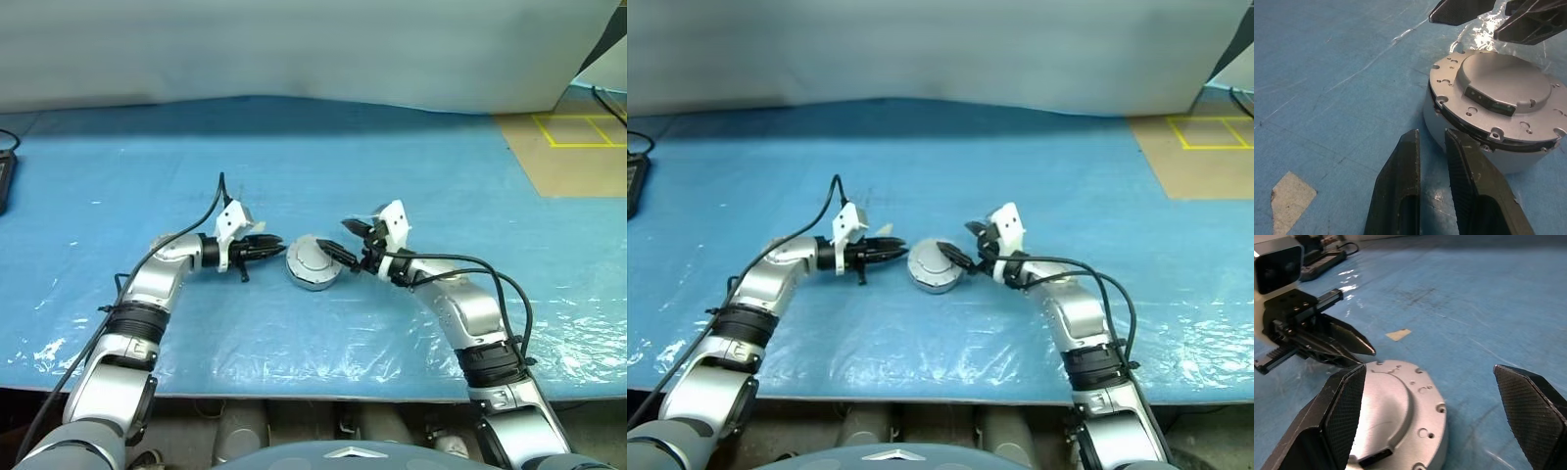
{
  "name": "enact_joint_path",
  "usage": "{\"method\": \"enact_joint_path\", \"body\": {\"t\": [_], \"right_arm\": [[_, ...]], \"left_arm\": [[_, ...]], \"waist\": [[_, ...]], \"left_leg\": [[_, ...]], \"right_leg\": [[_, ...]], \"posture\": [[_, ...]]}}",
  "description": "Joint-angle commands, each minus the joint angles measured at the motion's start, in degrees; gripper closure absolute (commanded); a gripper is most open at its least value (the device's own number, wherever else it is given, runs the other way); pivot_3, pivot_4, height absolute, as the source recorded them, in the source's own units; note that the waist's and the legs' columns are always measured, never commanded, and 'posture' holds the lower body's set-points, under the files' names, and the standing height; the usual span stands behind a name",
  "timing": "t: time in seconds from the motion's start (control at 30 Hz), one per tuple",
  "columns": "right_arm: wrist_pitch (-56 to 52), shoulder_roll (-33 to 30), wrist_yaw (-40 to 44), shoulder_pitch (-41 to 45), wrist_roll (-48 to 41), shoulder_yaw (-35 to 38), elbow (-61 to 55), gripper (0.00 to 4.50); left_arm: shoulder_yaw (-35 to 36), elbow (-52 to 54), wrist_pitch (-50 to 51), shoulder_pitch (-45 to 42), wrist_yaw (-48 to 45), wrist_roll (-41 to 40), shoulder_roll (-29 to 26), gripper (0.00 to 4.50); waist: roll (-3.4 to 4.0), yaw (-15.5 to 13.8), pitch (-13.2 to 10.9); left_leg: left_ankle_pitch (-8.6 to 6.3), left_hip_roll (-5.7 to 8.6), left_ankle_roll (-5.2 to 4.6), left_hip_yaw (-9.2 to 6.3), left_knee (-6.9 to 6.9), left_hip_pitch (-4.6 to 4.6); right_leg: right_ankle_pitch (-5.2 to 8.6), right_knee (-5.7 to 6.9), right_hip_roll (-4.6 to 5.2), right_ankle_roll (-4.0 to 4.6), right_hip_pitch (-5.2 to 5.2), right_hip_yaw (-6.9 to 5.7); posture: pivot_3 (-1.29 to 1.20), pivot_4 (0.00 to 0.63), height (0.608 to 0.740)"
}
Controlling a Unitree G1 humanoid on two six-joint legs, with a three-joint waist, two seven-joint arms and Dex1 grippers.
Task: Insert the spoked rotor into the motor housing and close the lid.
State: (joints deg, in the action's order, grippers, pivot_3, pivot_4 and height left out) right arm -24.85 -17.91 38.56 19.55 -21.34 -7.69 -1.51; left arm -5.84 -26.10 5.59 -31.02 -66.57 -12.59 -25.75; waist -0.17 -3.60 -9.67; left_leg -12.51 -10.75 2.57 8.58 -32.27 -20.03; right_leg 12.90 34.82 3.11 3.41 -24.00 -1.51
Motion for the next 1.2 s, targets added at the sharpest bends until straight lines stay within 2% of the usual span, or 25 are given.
{"method": "enact_joint_path", "body": {"t": [0.03,0.43,1.0,1.13,1.17,1.2], "right_arm": [[3.2,0.0,2.8,1.2,0.6,-0.8,-1.5,0.12],[9.8,-0.9,6.0,1.0,8.8,-6.2,1.2,0.12],[12.8,0.0,8.1,0.6,12.4,-8.0,4.7,0.12],[13.7,0.3,8.2,0.9,13.2,-8.4,5.2,1.38],[13.9,0.2,8.3,1.0,13.4,-8.5,5.2,1.58],[14.0,0.2,8.3,1.2,13.6,-8.6,5.2,1.58]], "left_arm": [[2.1,2.2,-0.7,0.1,-1.5,-1.9,-1.5,3.60],[4.0,4.1,-1.8,1.2,-2.9,-3.4,-3.5,3.60],[3.5,5.9,-0.5,3.1,-1.5,-3.0,-3.6,3.60],[3.6,5.7,-0.8,3.1,-0.9,-2.9,-3.4,3.60],[3.6,5.6,-0.9,3.1,-0.9,-2.9,-3.4,3.60],[3.5,5.6,-0.9,3.2,-0.8,-2.9,-3.3,3.60]], "waist": [[0.00,0.0,0.0],[-0.02,0.3,0.0],[-0.04,1.1,0.0],[-0.05,1.1,0.0],[-0.06,1.1,0.0],[-0.06,1.1,0.0]], "left_leg": [[0.00,0.00,0.00,0.00,0.00,0.01],[0.01,-0.01,-0.03,0.00,0.00,0.00],[0.02,-0.02,-0.06,0.00,-0.02,0.02],[0.02,-0.02,-0.07,0.00,-0.07,0.04],[0.02,-0.03,-0.07,0.00,-0.08,0.04],[0.02,-0.03,-0.07,0.00,-0.11,0.04]], "right_leg": [[0.01,0.01,0.00,0.02,0.00,0.00],[0.04,0.01,0.00,0.08,0.00,0.00],[0.08,0.06,-0.01,0.15,0.01,0.00],[0.08,0.10,0.00,0.17,0.01,0.00],[0.08,0.11,-0.01,0.17,0.02,0.00],[0.07,0.12,0.00,0.18,0.02,0.01]], "posture": [[0.00,0.150,0.740],[0.00,0.150,0.740],[0.00,0.150,0.740],[0.00,0.150,0.740],[0.00,0.150,0.740],[0.00,0.150,0.740]]}}
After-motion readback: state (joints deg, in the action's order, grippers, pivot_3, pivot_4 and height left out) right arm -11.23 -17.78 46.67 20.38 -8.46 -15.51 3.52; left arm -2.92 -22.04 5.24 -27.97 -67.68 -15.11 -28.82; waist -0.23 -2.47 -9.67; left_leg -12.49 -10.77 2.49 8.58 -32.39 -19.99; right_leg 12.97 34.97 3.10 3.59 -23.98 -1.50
